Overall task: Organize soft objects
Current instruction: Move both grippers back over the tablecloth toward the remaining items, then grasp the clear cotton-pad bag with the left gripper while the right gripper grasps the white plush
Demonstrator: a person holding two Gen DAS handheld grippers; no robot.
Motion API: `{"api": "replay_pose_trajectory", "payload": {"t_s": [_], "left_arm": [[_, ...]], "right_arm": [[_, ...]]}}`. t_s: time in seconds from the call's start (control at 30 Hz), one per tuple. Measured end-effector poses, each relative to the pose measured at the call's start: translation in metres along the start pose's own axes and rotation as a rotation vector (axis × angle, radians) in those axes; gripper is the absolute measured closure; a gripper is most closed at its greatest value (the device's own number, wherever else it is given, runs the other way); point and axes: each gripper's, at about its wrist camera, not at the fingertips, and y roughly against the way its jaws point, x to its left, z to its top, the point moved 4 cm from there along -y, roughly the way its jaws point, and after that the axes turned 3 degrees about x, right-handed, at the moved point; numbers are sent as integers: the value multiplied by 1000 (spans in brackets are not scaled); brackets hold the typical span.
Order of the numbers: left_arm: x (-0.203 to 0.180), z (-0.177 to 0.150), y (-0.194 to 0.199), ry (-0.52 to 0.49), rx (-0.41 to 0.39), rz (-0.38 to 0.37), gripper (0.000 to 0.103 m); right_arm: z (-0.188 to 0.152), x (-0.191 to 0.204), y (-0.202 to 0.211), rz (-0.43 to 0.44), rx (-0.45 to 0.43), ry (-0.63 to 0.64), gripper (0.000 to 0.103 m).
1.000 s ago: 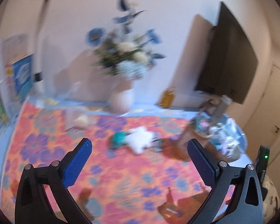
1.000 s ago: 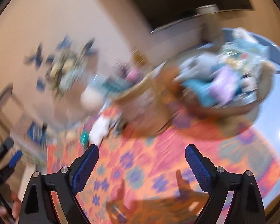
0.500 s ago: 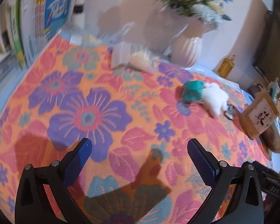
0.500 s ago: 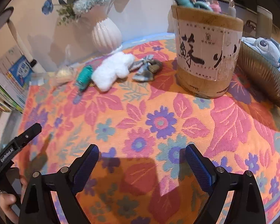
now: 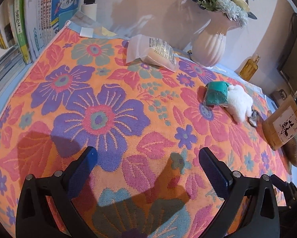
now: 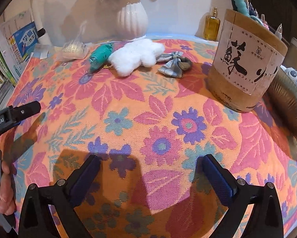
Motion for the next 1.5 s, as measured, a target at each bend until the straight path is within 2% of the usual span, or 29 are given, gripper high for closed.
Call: {"api": "replay_pose_trajectory", "payload": {"t_s": [0.23,0.4,0.67,0.77,0.83,0.93,1.0,1.07,1.2,1.33,1.4,1.47,1.5], "left_arm": [[-8,-1,-7,-59,29,72,1],[-17,-3,-15,-134,63,164,1],[-22,-6,-13,-135,64,159,1],[-18,-5,-12,-160,94,130,1],[-13,-5,-10,-183,133,112,1],[-5,-1,6,-149,188,-4,1],[2,11,20,-103,177,-76,1],[6,31,34,-67,135,-106,1],[12,78,41,-48,49,-74,1],[14,116,17,-24,14,-91,1],[13,131,-3,-24,-2,-88,1],[10,141,-20,-31,-25,-65,1],[8,147,-29,-37,-36,-59,1]], "right_arm": [[0,0,0,-2,-1,-1,0],[1,2,-1,4,-3,0,0],[-2,1,2,12,2,8,0],[-5,3,4,19,31,46,0],[-10,3,7,26,108,60,0],[-12,9,8,55,287,95,0],[-5,13,11,110,340,78,0],[15,15,18,170,292,13,0],[63,14,18,193,183,-86,0],[109,5,5,289,49,-223,0],[126,5,-6,324,20,-271,0],[140,6,-20,317,2,-298,0],[146,5,-29,286,-14,-305,0]]}}
